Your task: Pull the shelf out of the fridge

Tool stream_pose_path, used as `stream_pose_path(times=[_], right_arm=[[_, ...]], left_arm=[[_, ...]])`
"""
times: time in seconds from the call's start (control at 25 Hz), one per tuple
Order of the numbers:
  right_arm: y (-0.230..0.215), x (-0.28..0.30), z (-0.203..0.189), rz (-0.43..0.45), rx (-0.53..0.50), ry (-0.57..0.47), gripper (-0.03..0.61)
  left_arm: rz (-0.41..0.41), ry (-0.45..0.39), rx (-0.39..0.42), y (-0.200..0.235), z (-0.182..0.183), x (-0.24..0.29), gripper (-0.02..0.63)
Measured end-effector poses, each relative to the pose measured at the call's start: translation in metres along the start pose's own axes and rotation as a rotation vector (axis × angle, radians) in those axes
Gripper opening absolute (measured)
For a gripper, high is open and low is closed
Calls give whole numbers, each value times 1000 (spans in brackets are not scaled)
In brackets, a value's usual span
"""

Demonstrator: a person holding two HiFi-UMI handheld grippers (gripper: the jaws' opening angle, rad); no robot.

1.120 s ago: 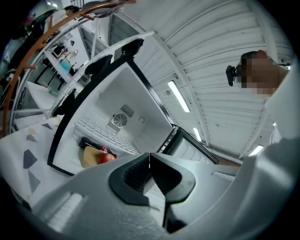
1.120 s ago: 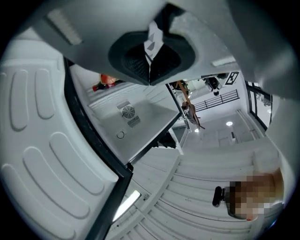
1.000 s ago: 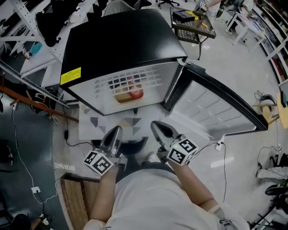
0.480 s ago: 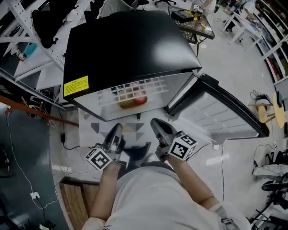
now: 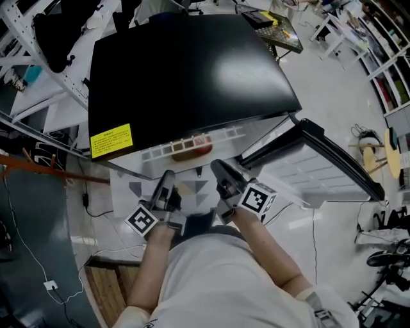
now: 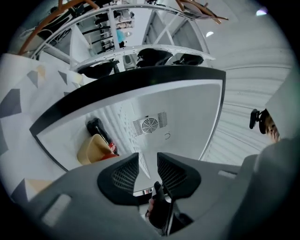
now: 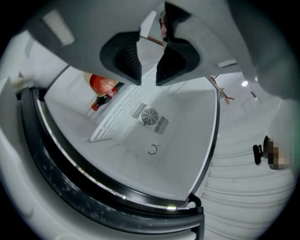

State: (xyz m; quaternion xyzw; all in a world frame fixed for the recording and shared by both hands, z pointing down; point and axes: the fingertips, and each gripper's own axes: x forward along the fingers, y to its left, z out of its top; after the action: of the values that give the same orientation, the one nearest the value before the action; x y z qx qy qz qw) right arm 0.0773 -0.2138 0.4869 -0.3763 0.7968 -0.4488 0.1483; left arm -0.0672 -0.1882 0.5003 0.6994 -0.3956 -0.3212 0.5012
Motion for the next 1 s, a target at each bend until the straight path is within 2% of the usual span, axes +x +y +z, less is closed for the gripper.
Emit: stream_pose_path(times=[0.2,0.48,0.64,1.0], right_arm=[[-14,24,-3,7,84,-1,118],[-30,53,5,5,156,-11,124],[-39,57,3,-35,160,-20,110],[-37,57,5,8,166,-17,110]], left_arm=[[-5,-41,-39,11,16,15,137],[24,-113,-120,29,32,31,158],[27,-149,-146,35,39,36,158],[46,-196,-167,49,46,46,144]])
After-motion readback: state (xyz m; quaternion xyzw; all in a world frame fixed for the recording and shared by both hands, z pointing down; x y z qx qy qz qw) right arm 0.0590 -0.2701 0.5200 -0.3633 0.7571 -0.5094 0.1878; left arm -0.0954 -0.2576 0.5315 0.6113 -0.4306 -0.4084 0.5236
